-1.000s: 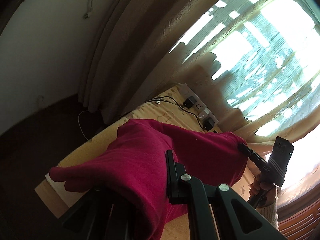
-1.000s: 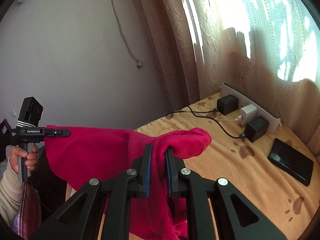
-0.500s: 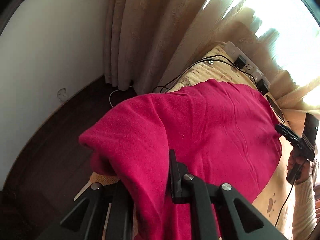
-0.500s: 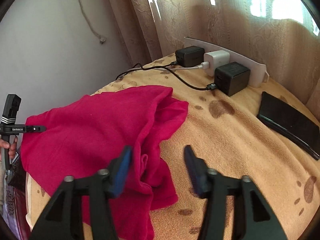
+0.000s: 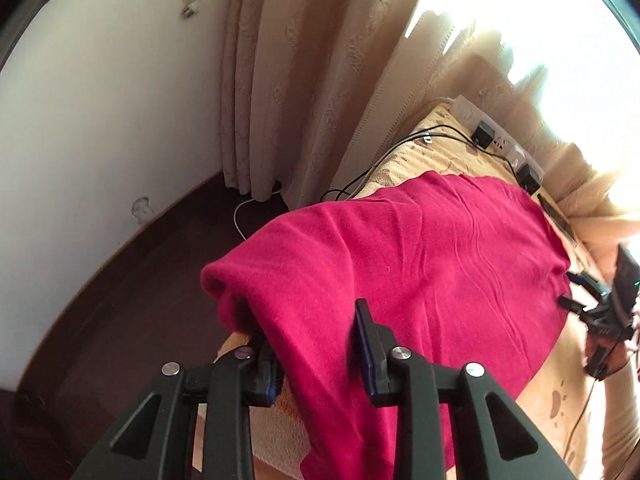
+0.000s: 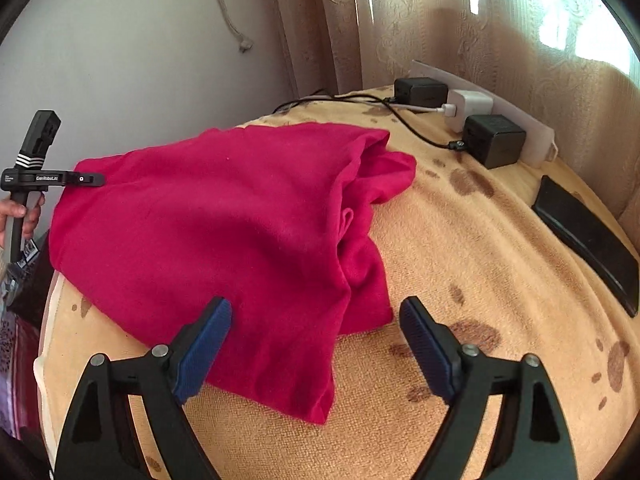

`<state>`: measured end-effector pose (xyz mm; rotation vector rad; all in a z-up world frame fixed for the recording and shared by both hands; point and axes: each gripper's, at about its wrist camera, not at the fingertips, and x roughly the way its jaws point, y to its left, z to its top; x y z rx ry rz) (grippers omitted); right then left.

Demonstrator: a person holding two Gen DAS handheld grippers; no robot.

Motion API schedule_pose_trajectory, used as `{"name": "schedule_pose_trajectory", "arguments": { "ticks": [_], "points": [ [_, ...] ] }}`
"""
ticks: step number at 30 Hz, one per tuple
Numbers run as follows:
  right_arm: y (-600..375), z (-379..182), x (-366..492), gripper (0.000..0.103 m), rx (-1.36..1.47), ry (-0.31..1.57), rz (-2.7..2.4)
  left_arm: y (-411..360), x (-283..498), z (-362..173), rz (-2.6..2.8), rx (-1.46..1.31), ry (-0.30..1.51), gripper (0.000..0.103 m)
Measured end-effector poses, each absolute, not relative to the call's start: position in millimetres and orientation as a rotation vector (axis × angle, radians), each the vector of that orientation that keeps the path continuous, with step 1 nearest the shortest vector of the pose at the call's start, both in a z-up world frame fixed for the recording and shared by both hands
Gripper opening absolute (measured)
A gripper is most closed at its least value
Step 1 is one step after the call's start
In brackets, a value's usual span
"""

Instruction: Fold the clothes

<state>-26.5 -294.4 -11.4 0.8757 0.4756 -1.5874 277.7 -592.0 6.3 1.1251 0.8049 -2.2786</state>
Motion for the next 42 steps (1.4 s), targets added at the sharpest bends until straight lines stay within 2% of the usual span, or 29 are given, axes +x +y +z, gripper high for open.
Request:
{"name": "schedule_pose_trajectory", "arguments": {
  "ticks": [2,4,8,9,13,17,27,32,37,38,39,40,41,42],
  "points": [
    [-295,-13,-31,0.088,0.9,0.428,-1.579,-594,292,7,-2.262,1.096,0.849,0.053],
    [-294,-12,-33,0.08,0.912,0.401,-1.565,-596,310,7,-2.24,1.055,0.89,0.06],
    [-290,-10,-27,0.055,0.921,0.376,-1.522,-574,347,6,-2.248,0.986,0.921,0.061],
    [-290,-10,-26,0.051,0.926,0.365,-1.509,-563,352,8,-2.282,0.977,0.925,0.061],
    [-293,-13,-27,0.051,0.952,0.323,-1.486,-528,358,5,-2.391,0.979,1.02,0.065],
    [-292,-14,-32,0.054,0.995,0.26,-1.465,-517,348,-7,-2.394,0.991,1.013,0.068],
    [-290,-13,-23,0.073,0.99,0.253,-1.455,-538,344,-9,-2.377,0.876,0.986,0.071],
    [-295,-13,-13,0.081,0.957,0.316,-1.451,-554,337,-11,-2.388,0.892,1.035,0.071],
    [-294,-13,-13,0.083,0.964,0.298,-1.461,-555,327,-24,-2.418,0.947,1.118,0.071],
    [-294,-13,-12,0.081,0.96,0.304,-1.467,-553,327,-25,-2.421,0.943,1.119,0.07],
    [-293,-13,-11,0.074,0.953,0.321,-1.482,-553,327,-25,-2.419,0.947,1.131,0.067],
    [-292,-12,-10,0.068,0.946,0.343,-1.506,-554,327,-26,-2.408,0.952,1.157,0.048],
    [-292,-12,-11,0.053,0.946,0.353,-1.521,-555,327,-27,-2.393,0.957,1.186,0.024],
    [-291,-11,-13,0.044,0.956,0.339,-1.513,-557,327,-28,-2.379,0.954,1.225,0.022]
  ]
}}
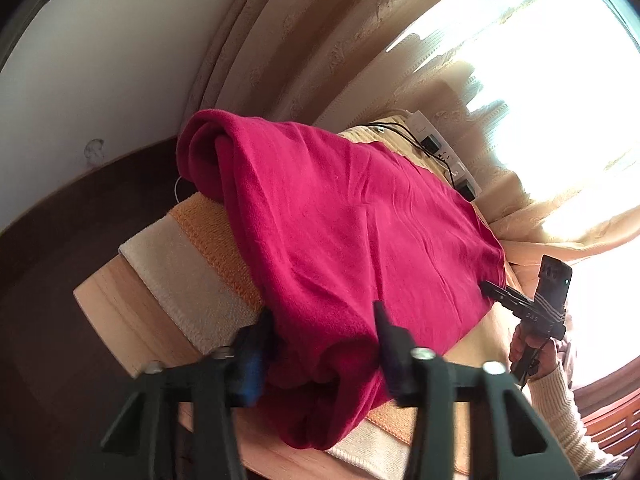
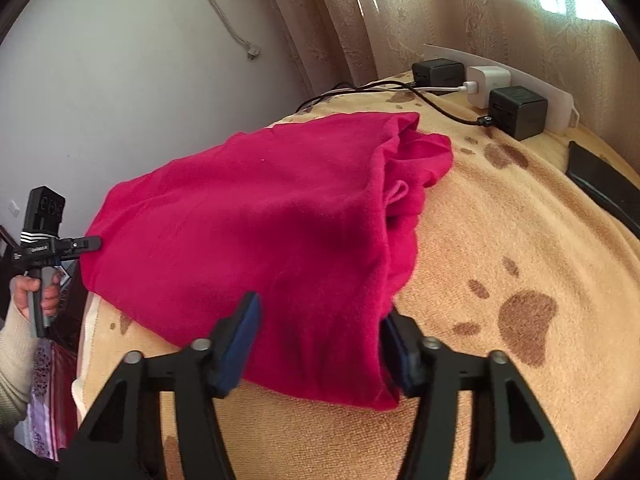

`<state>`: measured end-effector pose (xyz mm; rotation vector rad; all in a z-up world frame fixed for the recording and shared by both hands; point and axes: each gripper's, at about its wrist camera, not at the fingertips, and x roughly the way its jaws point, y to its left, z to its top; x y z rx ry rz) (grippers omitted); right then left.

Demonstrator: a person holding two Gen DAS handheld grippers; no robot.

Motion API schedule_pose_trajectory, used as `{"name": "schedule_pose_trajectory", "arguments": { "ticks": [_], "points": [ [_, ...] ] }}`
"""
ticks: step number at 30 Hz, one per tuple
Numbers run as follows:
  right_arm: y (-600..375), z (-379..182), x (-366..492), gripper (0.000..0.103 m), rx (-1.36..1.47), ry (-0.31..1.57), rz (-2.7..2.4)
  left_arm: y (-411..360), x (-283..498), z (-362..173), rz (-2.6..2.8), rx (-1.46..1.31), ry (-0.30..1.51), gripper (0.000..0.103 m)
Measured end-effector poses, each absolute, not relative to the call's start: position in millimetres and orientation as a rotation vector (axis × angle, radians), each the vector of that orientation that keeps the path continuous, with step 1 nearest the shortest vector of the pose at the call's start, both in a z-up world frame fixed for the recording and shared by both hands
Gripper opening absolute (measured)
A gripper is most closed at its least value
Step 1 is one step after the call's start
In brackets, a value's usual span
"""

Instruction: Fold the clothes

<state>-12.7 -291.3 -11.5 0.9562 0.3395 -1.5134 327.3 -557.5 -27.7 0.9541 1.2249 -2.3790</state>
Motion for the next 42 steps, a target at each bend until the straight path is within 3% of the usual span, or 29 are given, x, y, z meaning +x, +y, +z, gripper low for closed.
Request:
{"name": "schedule_pose_trajectory", "arguments": {
  "ticks": [2,3,9,19,22,24,26,29,34,42],
  "points": [
    [-289,-10,-16,0.03,0.976,0.313,-1.499,-560,331,-29,-2.342,0.951,1.294,0.017],
    [-288,-9,-17,0.028,0.984,0.302,-1.494,-559,333,-28,-2.333,0.948,1.313,0.017],
    [-274,14,-24,0.026,1.074,0.109,-1.375,-551,341,1,-2.347,0.99,1.308,0.016],
    [-265,-12,-18,0.027,1.187,0.243,-1.387,-561,352,-35,-2.246,1.167,1.402,0.02],
    [-265,-3,-9,0.043,1.128,0.336,-1.453,-557,359,-23,-2.256,1.174,1.319,0.024],
    [-263,9,-3,0.07,1.037,0.454,-1.564,-558,365,-12,-2.258,1.145,1.256,0.029],
    [-259,26,1,0.076,0.915,0.528,-1.685,-563,371,-3,-2.257,1.097,1.216,0.043],
    [-265,52,0,0.078,0.769,0.551,-1.788,-588,378,5,-2.244,0.921,1.273,0.058],
    [-317,74,16,0.078,0.583,0.612,-1.806,-636,361,-4,-2.193,0.784,1.36,0.058],
    [-407,24,-3,0.079,0.844,0.51,-1.719,-672,317,-31,-2.127,0.772,1.522,0.058]
  ]
}}
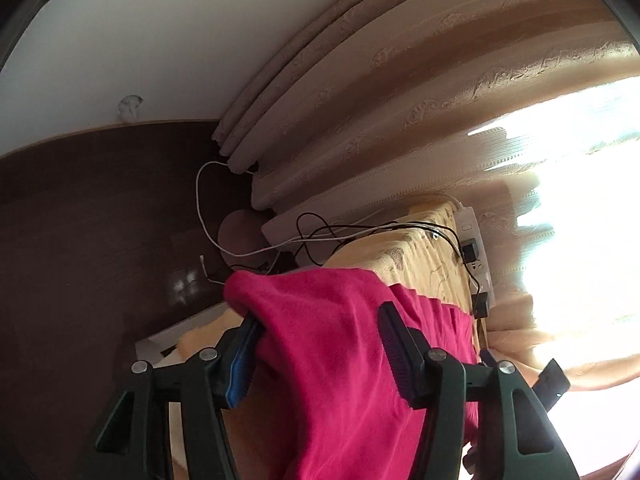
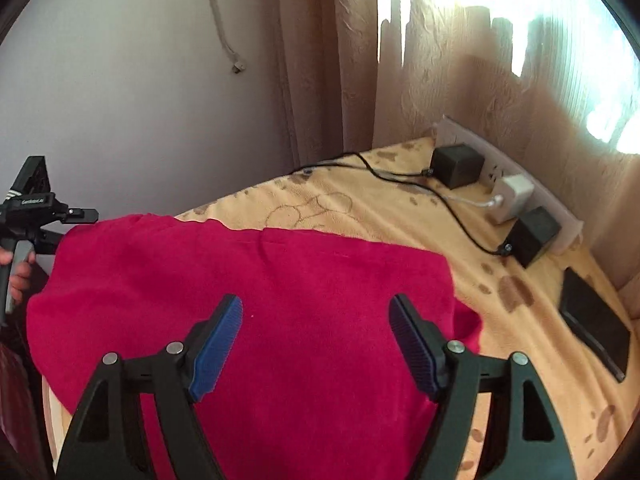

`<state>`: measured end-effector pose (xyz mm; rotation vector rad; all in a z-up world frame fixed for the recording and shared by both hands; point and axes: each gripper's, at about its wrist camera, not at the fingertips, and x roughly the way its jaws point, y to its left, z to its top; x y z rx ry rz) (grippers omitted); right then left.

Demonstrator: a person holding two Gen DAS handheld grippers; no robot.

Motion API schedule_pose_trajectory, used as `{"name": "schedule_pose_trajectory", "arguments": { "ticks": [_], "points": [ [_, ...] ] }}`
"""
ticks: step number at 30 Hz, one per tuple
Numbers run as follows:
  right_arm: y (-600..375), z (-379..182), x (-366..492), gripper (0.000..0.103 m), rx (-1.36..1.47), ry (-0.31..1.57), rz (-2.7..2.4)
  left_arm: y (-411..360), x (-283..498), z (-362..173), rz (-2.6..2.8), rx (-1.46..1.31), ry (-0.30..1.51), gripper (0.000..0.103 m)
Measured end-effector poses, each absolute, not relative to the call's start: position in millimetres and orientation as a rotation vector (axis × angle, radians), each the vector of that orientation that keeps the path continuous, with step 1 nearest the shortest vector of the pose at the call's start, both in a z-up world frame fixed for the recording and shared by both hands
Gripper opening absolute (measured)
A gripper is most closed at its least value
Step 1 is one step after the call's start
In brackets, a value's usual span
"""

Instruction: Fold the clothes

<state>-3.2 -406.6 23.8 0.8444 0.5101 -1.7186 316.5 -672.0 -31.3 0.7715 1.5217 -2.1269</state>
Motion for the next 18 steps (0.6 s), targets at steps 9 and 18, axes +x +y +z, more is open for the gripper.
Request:
{"name": "schedule_pose_trajectory", "arguments": {
  "ticks": [9,18],
  "points": [
    [-407,-9,-2,0.081,0.792,0.691,-1.844,-654,273,3,-2.234,0.659,1.193,0.058],
    [-396,-6,-21,0.083,0.84,0.66,-2.018,-620,288,36,-2.189,0.704,0.684,0.058]
  ]
}}
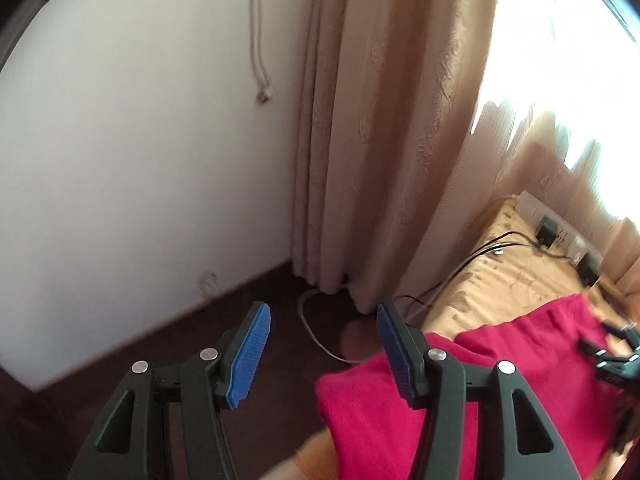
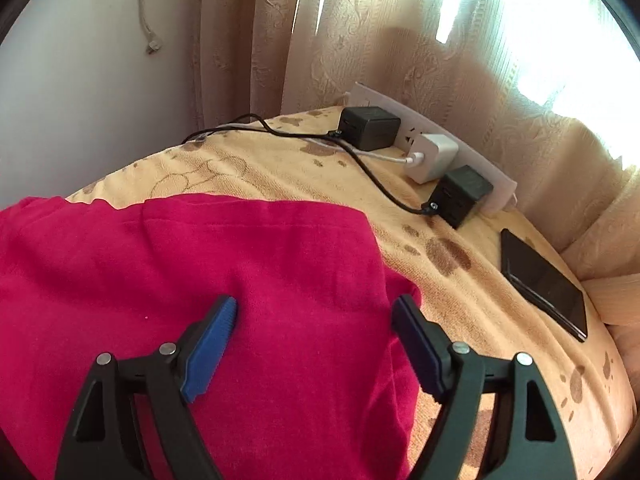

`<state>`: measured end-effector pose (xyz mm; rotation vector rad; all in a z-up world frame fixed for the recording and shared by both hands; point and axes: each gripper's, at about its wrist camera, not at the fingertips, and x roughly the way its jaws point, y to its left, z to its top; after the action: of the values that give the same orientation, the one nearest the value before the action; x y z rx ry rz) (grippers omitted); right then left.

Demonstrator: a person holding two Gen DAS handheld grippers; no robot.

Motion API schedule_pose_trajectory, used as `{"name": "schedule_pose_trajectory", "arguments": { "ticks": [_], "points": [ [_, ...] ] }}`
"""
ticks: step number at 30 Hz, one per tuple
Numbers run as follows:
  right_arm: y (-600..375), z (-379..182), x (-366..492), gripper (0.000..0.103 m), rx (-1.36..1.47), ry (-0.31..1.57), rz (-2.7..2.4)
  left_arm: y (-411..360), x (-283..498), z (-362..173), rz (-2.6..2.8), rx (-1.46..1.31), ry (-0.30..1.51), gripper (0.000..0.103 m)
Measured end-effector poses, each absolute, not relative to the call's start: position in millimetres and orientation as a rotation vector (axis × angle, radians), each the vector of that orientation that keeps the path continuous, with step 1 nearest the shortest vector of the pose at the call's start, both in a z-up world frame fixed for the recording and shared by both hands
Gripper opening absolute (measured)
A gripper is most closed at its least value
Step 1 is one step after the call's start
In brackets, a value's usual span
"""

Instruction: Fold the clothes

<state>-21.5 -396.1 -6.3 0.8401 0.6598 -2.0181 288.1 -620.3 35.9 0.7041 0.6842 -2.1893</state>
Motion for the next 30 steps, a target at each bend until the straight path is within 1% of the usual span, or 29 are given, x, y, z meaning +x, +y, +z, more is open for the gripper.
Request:
{"name": "schedule_pose_trajectory", "arguments": {
  "ticks": [2,4,6,7,8,11,14,18,21,23,24,27,30],
  "points": [
    [-396,-6,-23,0.084,0.846,0.657,-2.012,-610,300,40,-2.274,0.665,0.804,0.058],
    [-396,-6,-23,0.084,0.846,0.657,-2.01,-589,303,47,-2.405,0.692,0.85,0.058],
    [-396,-6,-23,0.084,0.85,0.653,-2.006,-562,296,45,-2.484,0.808,0.825,0.058],
    [-396,-6,-23,0.084,0.855,0.648,-2.002,-550,289,42,-2.479,0.89,0.777,0.058],
    [-396,-6,-24,0.084,0.861,0.643,-1.997,-540,283,35,-2.456,0.97,0.731,0.058],
    [-394,-7,-25,0.084,0.881,0.625,-1.973,-524,282,2,-2.357,1.149,0.714,0.058],
    [-390,-8,-27,0.084,0.897,0.603,-1.948,-512,289,-2,-2.379,1.156,0.632,0.058],
    [-389,-7,-24,0.085,0.884,0.613,-1.957,-529,282,8,-2.334,1.168,0.688,0.058],
    [-389,-7,-22,0.085,0.876,0.622,-1.964,-536,286,32,-2.391,0.961,0.72,0.06],
    [-389,-7,-23,0.085,0.878,0.62,-1.962,-543,277,44,-2.458,0.851,0.778,0.075],
    [-389,-7,-23,0.085,0.878,0.619,-1.962,-547,266,45,-2.476,0.835,0.808,0.075],
    [-389,-7,-24,0.085,0.878,0.618,-1.961,-561,226,35,-2.452,0.893,0.843,0.075],
    [-388,-7,-24,0.085,0.881,0.614,-1.96,-585,193,-6,-2.213,1.061,0.862,0.075]
  ]
}}
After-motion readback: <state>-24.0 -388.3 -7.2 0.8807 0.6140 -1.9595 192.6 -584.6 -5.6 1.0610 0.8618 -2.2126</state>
